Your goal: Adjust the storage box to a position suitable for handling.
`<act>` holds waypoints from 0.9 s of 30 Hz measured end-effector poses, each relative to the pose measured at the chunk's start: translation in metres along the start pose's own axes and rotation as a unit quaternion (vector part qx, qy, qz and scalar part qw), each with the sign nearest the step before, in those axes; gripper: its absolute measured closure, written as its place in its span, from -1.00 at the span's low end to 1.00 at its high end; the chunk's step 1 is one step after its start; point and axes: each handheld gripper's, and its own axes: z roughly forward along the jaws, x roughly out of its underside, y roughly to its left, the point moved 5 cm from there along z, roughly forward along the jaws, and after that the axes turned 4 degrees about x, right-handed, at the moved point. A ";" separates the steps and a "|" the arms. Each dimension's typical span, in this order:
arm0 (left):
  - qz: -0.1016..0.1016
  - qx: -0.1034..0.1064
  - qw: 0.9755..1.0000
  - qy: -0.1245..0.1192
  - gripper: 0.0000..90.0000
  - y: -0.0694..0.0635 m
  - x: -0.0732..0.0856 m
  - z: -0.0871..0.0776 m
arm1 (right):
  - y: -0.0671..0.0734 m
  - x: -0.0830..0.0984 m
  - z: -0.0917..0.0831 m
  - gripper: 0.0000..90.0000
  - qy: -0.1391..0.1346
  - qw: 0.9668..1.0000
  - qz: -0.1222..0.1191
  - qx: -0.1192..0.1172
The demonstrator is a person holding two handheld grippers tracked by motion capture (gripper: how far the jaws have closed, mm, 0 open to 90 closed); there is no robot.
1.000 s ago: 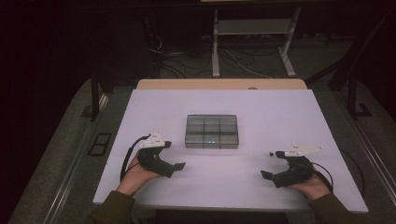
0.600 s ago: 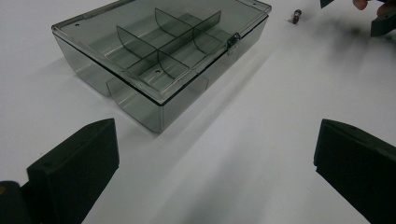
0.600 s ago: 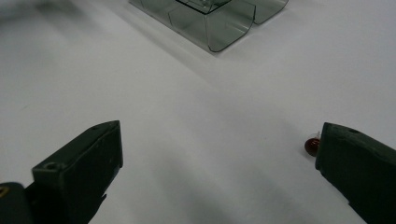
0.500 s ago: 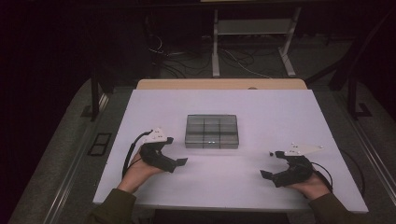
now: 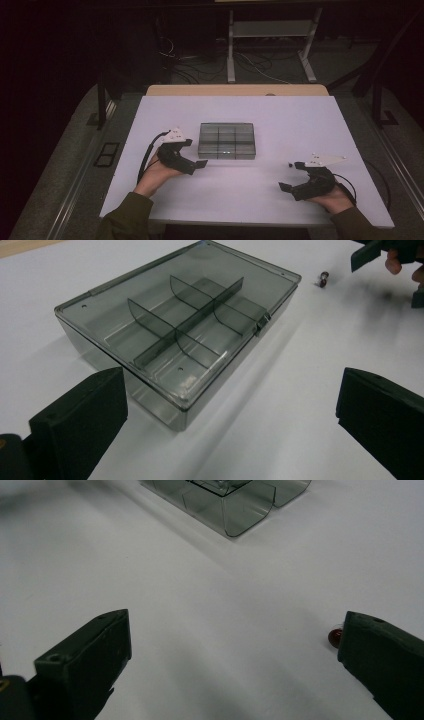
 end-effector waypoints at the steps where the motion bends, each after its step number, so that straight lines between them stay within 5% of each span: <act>1: -0.001 0.000 1.000 -0.002 -1.00 0.001 -0.002 0.001 | 0.000 0.000 0.000 -0.99 0.000 1.000 0.000 0.000; 17: 0.002 -0.005 1.000 -0.016 -0.84 0.018 -0.029 0.013 | -0.001 0.000 0.001 -0.99 0.000 1.000 0.000 0.003; 27: 0.001 -0.010 1.000 -0.014 -0.52 0.033 -0.044 0.025 | 0.000 0.001 0.001 -0.99 0.003 1.000 -0.001 0.002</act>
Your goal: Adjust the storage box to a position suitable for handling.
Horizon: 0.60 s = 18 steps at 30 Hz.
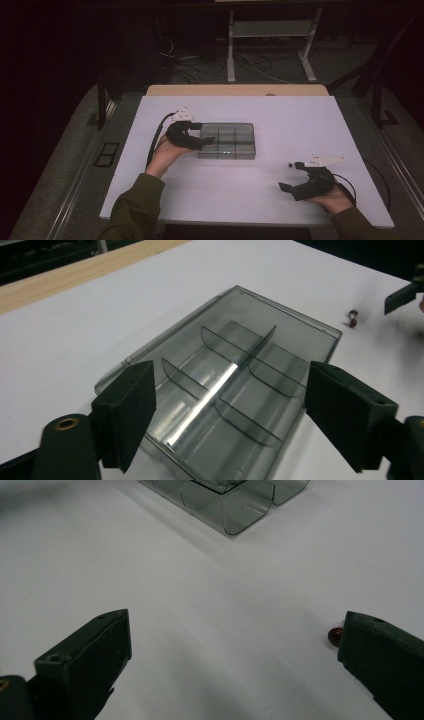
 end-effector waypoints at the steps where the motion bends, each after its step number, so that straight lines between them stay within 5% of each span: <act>1: 0.000 0.000 1.000 0.002 -0.49 0.001 -0.001 0.002 | 0.000 0.000 0.000 -0.99 0.000 1.000 0.000 0.000; 18: -0.005 0.002 1.000 0.029 0.24 0.019 -0.019 0.040 | 0.001 0.001 0.000 -0.99 0.001 1.000 -0.001 -0.001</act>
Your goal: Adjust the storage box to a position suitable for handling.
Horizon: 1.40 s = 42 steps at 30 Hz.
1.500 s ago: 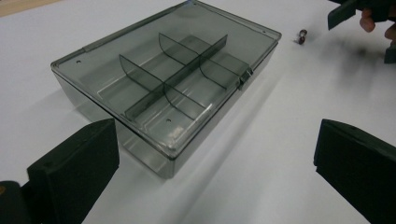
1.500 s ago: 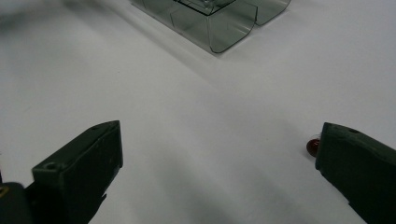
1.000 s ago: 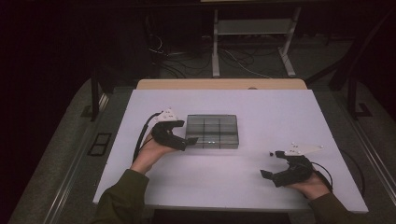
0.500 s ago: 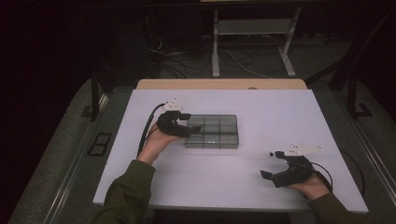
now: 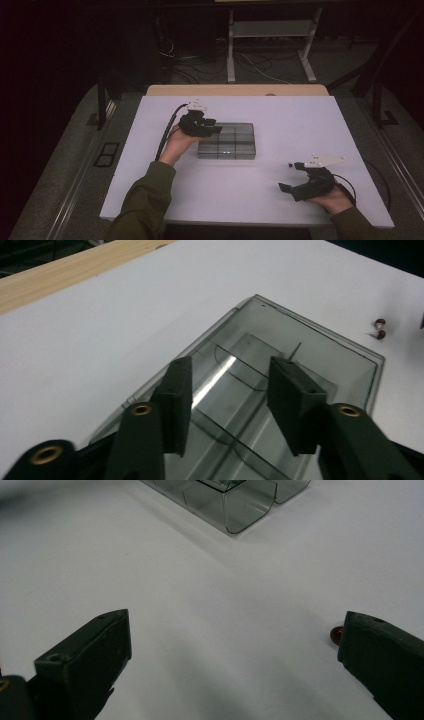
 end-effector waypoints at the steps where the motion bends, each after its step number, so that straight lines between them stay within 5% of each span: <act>1: 0.001 0.000 1.000 0.002 0.24 0.001 -0.002 0.002 | 0.000 0.000 0.000 -0.99 0.000 1.000 0.000 0.000; 17: -0.032 -0.005 0.999 0.037 0.98 0.022 -0.025 0.040 | 0.000 0.000 -0.001 -0.99 -0.003 1.000 0.002 -0.004; 25: -0.033 -0.021 0.996 0.076 0.98 0.030 -0.031 0.058 | 0.001 0.000 -0.001 -0.99 -0.003 1.000 0.001 -0.006; 31: -0.043 -0.028 0.995 0.081 0.99 0.034 -0.031 0.067 | 0.001 0.000 -0.001 -0.99 -0.003 1.000 0.001 -0.006; 34: -0.024 -0.027 0.995 0.097 0.99 0.037 -0.030 0.066 | 0.001 0.000 -0.001 -0.99 -0.003 1.000 0.000 -0.006; 42: -0.040 -0.027 0.992 0.114 0.99 0.038 -0.024 0.069 | 0.001 0.000 -0.001 -0.99 -0.002 1.000 -0.001 -0.007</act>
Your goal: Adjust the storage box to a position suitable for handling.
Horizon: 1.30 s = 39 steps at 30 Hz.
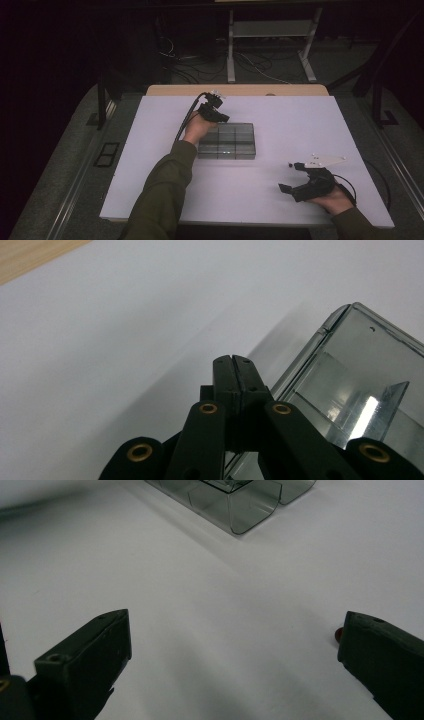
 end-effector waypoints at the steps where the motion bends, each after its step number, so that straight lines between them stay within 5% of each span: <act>1: -0.001 0.000 1.000 0.000 0.99 0.000 0.000 0.000 | 0.000 0.000 0.000 -0.99 0.000 1.000 0.000 0.000; 10: 0.006 0.007 1.000 -0.004 0.99 -0.002 -0.001 -0.003 | 0.000 0.000 0.000 -0.99 0.000 1.000 0.000 0.000; 13: -0.008 0.017 1.000 -0.016 0.99 -0.007 -0.003 -0.003 | 0.000 0.000 0.001 -0.99 0.000 1.000 -0.001 0.000; 17: 0.012 0.010 1.000 -0.006 0.99 -0.006 -0.003 -0.004 | 0.000 0.000 0.001 -0.99 0.002 1.000 -0.001 0.000; 21: -0.003 -0.004 1.000 0.003 0.99 -0.003 -0.001 0.000 | 0.000 0.000 0.001 -0.99 0.001 1.000 -0.001 0.000; 29: 0.002 -0.007 1.000 0.022 0.99 -0.003 0.001 0.002 | 0.000 0.000 0.001 -0.99 0.002 1.000 0.000 -0.001; 39: 0.019 0.007 0.998 0.052 0.99 -0.016 0.004 0.005 | 0.000 0.000 0.001 -0.99 0.002 1.000 -0.001 0.000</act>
